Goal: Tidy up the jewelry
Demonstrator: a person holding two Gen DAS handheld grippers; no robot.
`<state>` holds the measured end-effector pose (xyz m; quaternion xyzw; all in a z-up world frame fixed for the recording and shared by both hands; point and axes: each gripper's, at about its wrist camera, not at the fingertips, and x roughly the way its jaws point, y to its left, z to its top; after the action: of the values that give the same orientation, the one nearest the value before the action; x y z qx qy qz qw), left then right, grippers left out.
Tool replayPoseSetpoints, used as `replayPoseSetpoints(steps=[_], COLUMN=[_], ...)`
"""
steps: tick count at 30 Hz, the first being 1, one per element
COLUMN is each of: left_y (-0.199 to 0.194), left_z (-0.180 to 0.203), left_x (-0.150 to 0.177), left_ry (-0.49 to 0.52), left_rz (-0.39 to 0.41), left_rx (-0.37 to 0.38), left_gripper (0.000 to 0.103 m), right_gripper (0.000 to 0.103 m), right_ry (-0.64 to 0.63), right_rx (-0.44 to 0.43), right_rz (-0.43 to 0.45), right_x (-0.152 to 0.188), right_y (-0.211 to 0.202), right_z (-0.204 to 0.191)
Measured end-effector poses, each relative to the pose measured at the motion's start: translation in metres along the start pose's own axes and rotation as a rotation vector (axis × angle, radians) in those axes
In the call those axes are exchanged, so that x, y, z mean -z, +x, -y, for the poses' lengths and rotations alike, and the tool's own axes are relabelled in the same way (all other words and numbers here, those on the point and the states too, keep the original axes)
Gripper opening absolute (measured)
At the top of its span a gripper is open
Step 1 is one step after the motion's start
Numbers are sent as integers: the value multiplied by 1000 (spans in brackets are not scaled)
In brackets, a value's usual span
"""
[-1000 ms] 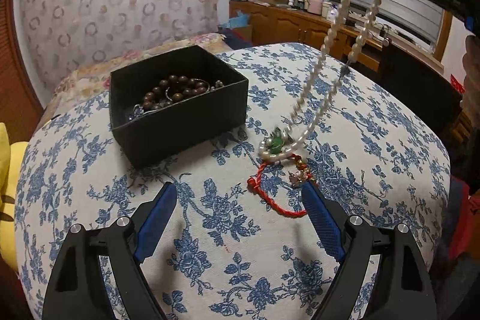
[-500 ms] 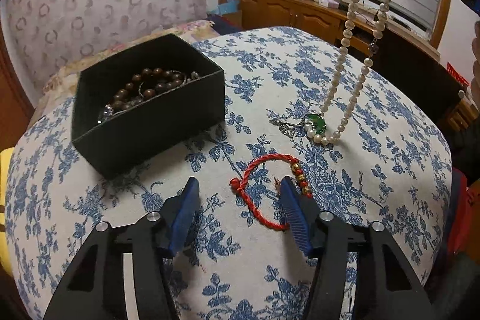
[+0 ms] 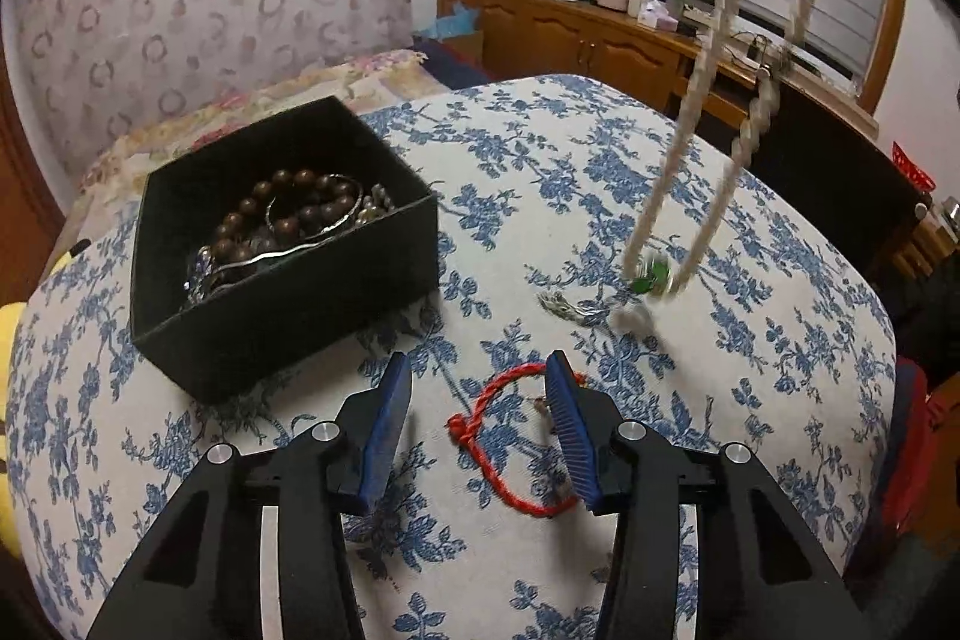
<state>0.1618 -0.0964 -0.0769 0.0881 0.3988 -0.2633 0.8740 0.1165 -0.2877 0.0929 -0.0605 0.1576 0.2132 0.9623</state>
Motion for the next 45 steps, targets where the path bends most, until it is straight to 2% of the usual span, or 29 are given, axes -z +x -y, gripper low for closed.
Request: replayPoseSetpoints(steps=[4, 17, 25, 28, 30, 33, 38, 45], left_y=[1, 15, 40, 49, 52, 54, 51, 14], left_z=[4, 25, 41, 46, 48, 48, 42, 27], left_x=[-3, -16, -26, -29, -31, -33, -33, -44], left_ry=[6, 53, 88, 105, 114, 124, 111, 72], left_rz=[4, -12, -73, -81, -78, -75, -70, 33], left_rx=[9, 33, 111, 114, 112, 98, 103, 90], left_gripper=[44, 45, 45, 44, 36, 6, 4, 3], right_gripper=[8, 8, 8, 8, 8, 8, 8, 8], right_ry=[-14, -29, -10, -2, 3, 9, 11, 5], right_rx=[13, 34, 64, 77, 83, 91, 89, 69], right_rz=[10, -9, -31, -33, -32, -33, -38, -30], right_x=[-8, -5, 7, 9, 8, 10, 11, 6], right_y=[-5, -1, 1, -2, -4, -7, -7, -3], right_z=[1, -1, 15, 22, 25, 29, 29, 20])
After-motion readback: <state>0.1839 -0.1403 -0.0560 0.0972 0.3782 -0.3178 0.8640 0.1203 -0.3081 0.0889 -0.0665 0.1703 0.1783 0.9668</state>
